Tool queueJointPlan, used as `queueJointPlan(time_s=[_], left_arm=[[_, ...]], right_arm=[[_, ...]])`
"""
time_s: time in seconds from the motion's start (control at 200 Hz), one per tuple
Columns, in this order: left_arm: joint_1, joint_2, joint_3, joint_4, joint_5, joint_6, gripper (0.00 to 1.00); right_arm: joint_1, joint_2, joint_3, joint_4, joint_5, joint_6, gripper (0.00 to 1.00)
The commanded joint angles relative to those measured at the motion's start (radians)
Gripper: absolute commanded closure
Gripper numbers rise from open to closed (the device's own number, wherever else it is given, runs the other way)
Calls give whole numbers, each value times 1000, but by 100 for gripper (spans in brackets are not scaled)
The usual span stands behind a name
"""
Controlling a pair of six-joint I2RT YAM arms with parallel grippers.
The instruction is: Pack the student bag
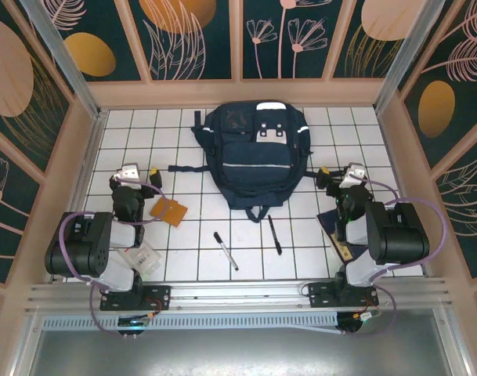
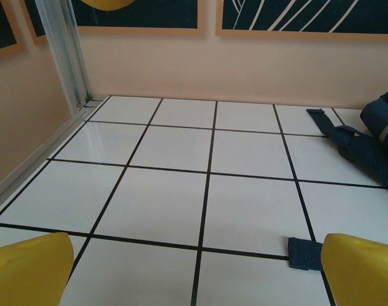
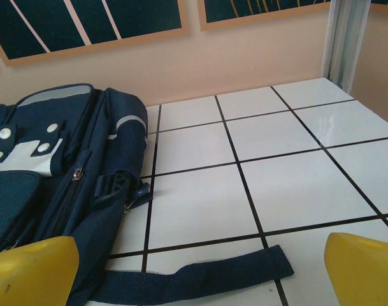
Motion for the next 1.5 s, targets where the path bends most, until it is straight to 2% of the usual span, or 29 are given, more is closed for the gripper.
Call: queueJointPlan(time_s=[0.0,1.086,1.146,1.236,1.311,1.366,1.406,1.446,1.496], left_arm=[[7,-4,13,39,-4,-15,1],[7,-8,12,43,-11,-19,1],[7,-62,39,-50,-20,-21,1],[7,-176,147,-352,-63,-37,1],[7,-253,260,-601,-90,-108,1],[7,-291,354,-769,-25,-192,1],[7,-306,415,-863,60,-268,1],[7,-307,466,-946,145,-349,1],[7,-290,501,-970,289,-407,1]], right_arm=[[3,-1,12,20,7,-16,1],[1,-3,14,18,15,-11,1],[2,-55,32,-67,88,16,1],[3,-194,109,-322,165,43,1],[-4,-300,272,-730,240,251,1],[-17,-304,413,-1012,165,367,1],[-13,-281,497,-1158,90,413,7],[2,-247,541,-1217,-17,434,13],[40,-212,564,-1253,-140,436,18]])
